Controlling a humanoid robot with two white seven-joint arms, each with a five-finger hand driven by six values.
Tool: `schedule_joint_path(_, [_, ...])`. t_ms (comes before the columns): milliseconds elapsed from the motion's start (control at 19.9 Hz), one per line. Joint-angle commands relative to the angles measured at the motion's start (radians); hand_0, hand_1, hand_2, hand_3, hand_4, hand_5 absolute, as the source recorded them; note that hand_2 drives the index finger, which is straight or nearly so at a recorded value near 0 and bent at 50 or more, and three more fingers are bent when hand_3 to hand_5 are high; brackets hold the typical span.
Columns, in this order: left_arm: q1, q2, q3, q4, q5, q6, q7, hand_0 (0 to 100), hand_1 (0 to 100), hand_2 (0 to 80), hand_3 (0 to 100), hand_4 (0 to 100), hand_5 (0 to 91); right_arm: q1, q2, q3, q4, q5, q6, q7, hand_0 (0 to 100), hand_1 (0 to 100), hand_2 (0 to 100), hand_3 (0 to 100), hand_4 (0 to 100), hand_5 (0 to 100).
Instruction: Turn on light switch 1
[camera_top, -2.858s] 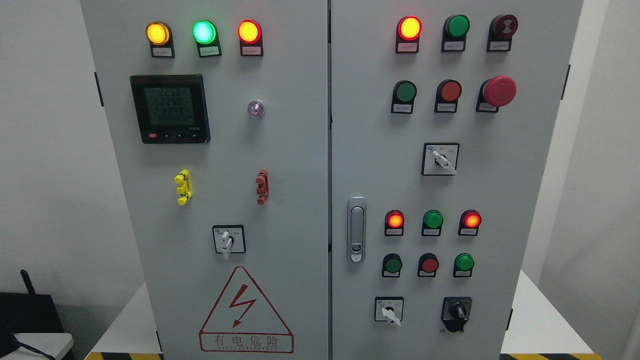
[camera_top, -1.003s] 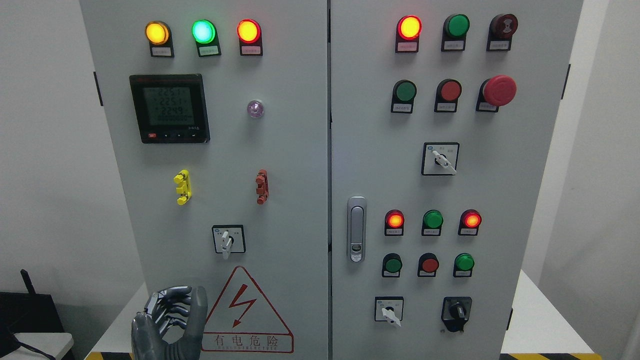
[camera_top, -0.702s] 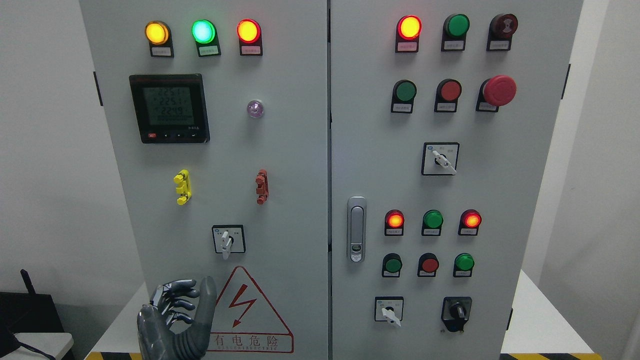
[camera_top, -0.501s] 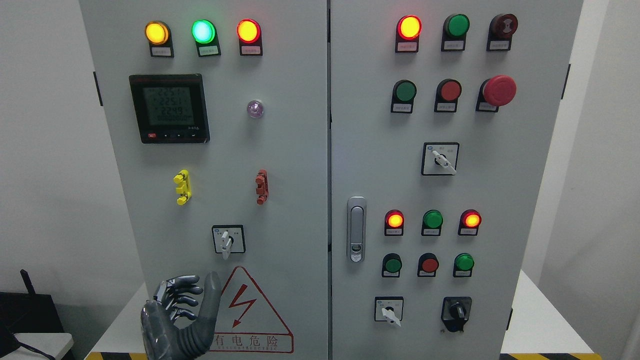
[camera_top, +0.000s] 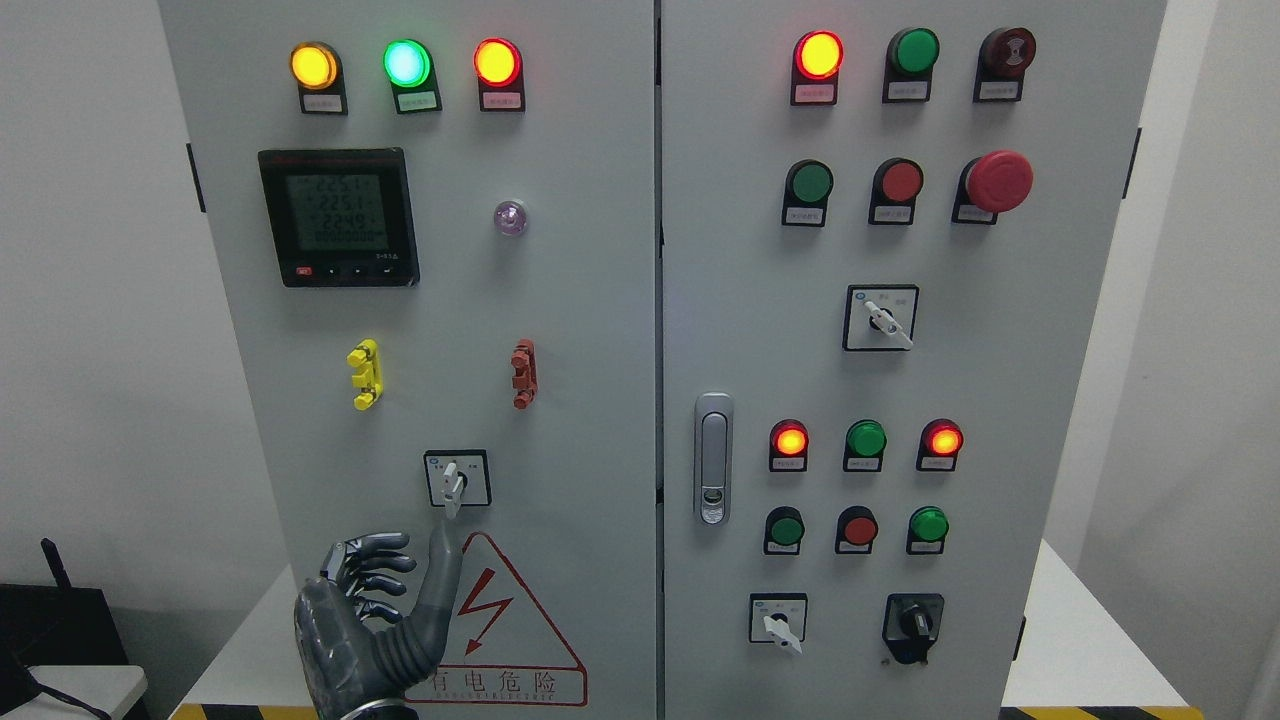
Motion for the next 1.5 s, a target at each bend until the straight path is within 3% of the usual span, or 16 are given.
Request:
schedule_joint_path(0, [-0.049, -0.008, -0.035, 0.025, 0.0, 0.035, 0.019, 7, 58, 50.9, 70, 76, 77.7, 0.0, 0.0, 0.0, 0.0, -0.018, 0.001, -0.001, 12, 39, 0, 0, 0, 0])
schedule_joint_path(1454, [-0.124, -0.013, -0.041, 0.066, 0.011, 0.161, 0.019, 14, 57, 52.1, 71, 78, 78.7, 0.0, 0.0, 0.0, 0.0, -0.017, 0.001, -0.001, 12, 39, 0, 0, 0, 0])
